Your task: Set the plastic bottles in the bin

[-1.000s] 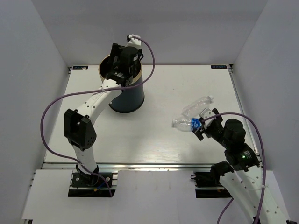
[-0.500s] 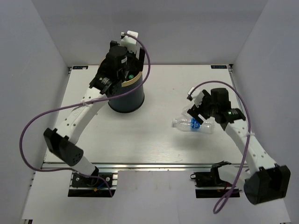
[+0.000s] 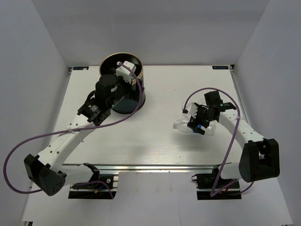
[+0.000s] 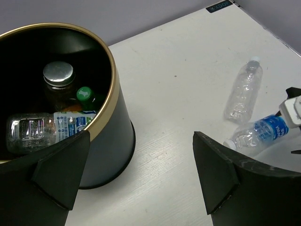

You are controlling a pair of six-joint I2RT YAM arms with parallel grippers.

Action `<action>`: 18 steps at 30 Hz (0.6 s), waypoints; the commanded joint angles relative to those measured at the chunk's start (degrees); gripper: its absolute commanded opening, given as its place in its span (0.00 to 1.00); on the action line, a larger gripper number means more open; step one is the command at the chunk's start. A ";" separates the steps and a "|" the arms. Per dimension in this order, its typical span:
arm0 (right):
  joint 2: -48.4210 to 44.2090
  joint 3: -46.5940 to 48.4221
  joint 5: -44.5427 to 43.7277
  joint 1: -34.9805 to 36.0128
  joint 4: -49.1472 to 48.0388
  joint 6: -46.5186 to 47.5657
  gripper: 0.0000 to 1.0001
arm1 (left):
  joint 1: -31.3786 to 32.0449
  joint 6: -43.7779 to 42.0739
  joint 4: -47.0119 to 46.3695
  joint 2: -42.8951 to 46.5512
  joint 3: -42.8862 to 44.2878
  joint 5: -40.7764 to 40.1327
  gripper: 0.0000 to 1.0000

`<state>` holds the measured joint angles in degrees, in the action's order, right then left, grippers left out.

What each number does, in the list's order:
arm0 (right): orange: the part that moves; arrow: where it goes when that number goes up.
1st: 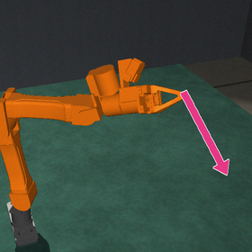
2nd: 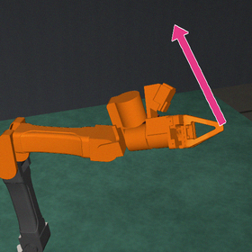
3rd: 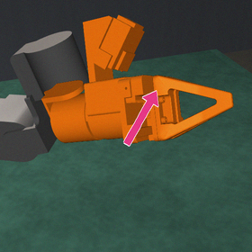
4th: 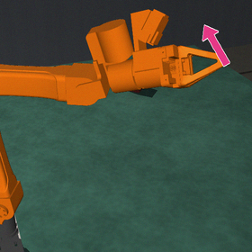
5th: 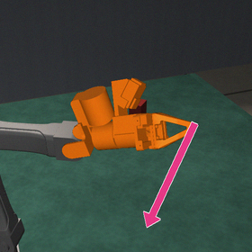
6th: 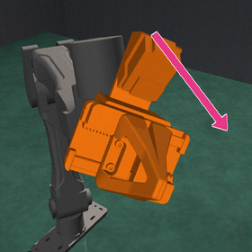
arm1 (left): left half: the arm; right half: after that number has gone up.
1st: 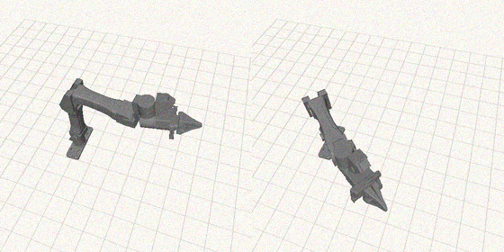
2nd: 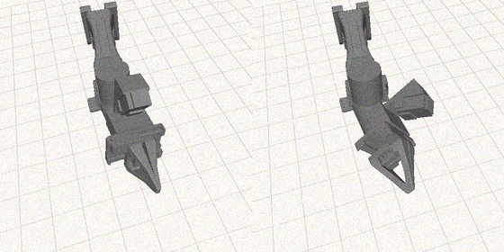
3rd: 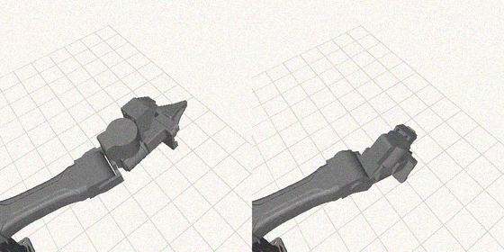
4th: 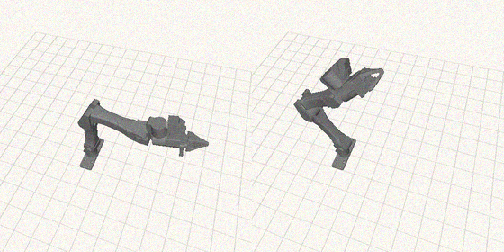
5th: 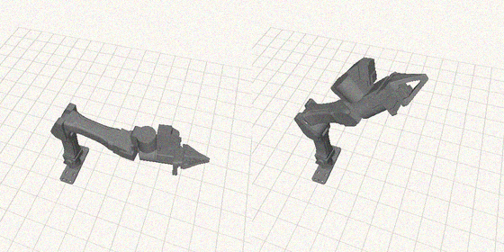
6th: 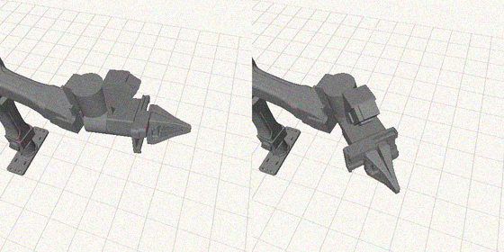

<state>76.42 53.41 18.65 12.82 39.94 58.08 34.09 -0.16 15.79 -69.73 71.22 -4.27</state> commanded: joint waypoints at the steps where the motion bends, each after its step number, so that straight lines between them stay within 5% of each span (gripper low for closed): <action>1: 0.92 -2.51 -0.10 -0.07 -2.41 3.44 0.90 | 0.19 0.25 -2.17 3.02 -1.44 1.72 1.00; 7: 7.33 -3.75 -3.18 -0.16 -7.86 2.21 0.88 | 0.19 0.77 -4.19 6.62 -5.73 4.27 1.00; 14: 11.38 -4.45 -5.65 -0.07 -9.09 2.21 0.65 | 0.19 0.78 -4.19 9.26 -8.47 6.03 1.00; 17: 10.41 -4.80 -5.56 -0.07 -8.75 2.56 0.49 | 0.19 0.78 -4.19 9.79 -9.52 6.03 1.00; 18: 9.89 -4.54 -4.86 -0.16 -7.52 2.56 0.36 | 0.19 0.78 -4.19 10.58 -9.52 6.03 1.00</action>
<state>87.77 49.65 13.65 12.82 31.51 59.86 34.09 0.08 12.53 -61.39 62.26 0.51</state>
